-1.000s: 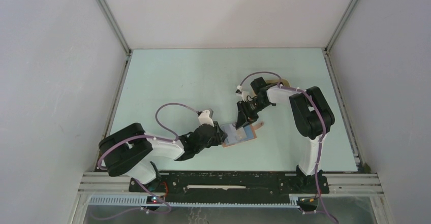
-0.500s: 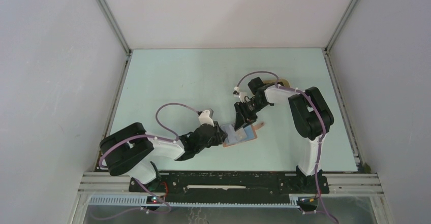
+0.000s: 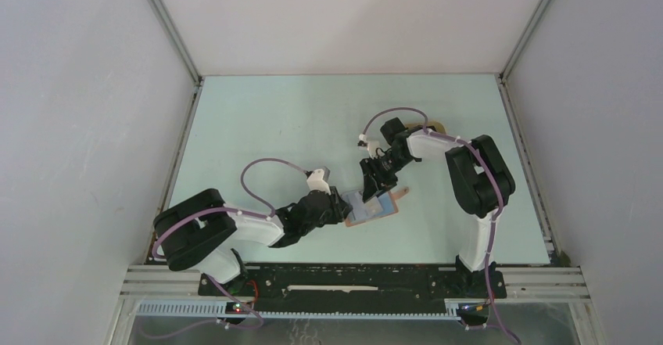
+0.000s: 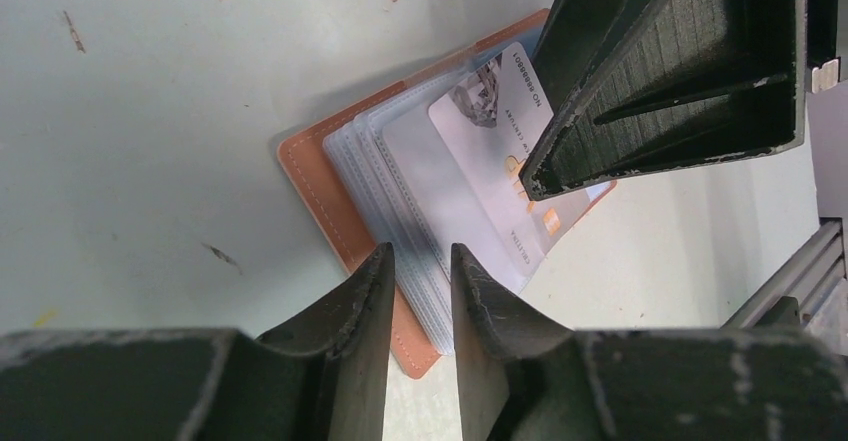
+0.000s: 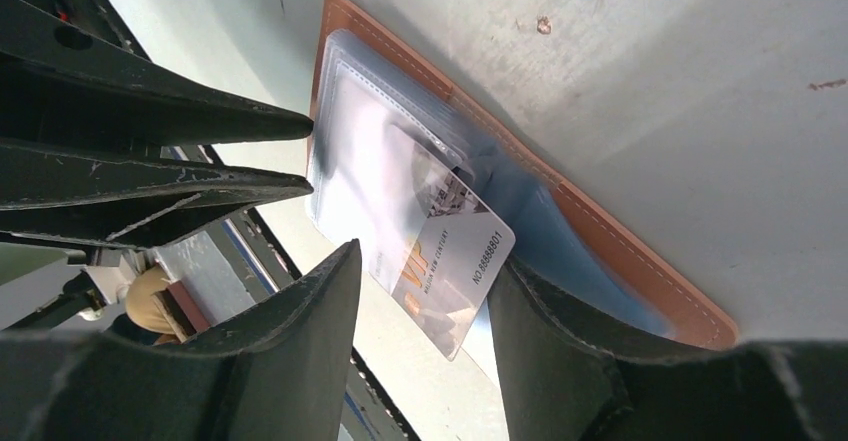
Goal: Put the credit cards into the card holder
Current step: Insert the credit card into the card holder.
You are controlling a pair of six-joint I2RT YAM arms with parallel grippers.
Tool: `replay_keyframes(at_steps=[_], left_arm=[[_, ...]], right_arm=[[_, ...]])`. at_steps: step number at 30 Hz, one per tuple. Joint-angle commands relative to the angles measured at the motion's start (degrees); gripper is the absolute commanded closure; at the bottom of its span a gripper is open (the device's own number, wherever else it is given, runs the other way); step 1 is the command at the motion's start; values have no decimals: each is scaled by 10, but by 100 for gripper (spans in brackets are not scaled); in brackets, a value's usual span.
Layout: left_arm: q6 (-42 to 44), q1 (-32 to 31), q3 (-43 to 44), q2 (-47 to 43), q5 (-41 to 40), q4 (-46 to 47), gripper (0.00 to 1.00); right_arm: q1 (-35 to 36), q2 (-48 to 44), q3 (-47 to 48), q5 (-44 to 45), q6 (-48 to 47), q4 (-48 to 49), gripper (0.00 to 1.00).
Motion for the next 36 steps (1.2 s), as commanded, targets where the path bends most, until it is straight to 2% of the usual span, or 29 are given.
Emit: replay_keyframes(at_steps=[1, 9, 25, 36], left_arm=[[2, -1, -3, 6, 10, 33, 68], [2, -1, -16, 5, 17, 62, 68], [1, 0, -6, 27, 34, 61, 68], [6, 0, 0, 34, 42, 60, 69]], right_arm=[[4, -30, 12, 55, -27, -11, 41], [2, -37, 12, 60, -29, -17, 41], [-9, -21, 12, 12, -32, -43, 42], [24, -11, 12, -22, -30, -47, 47]])
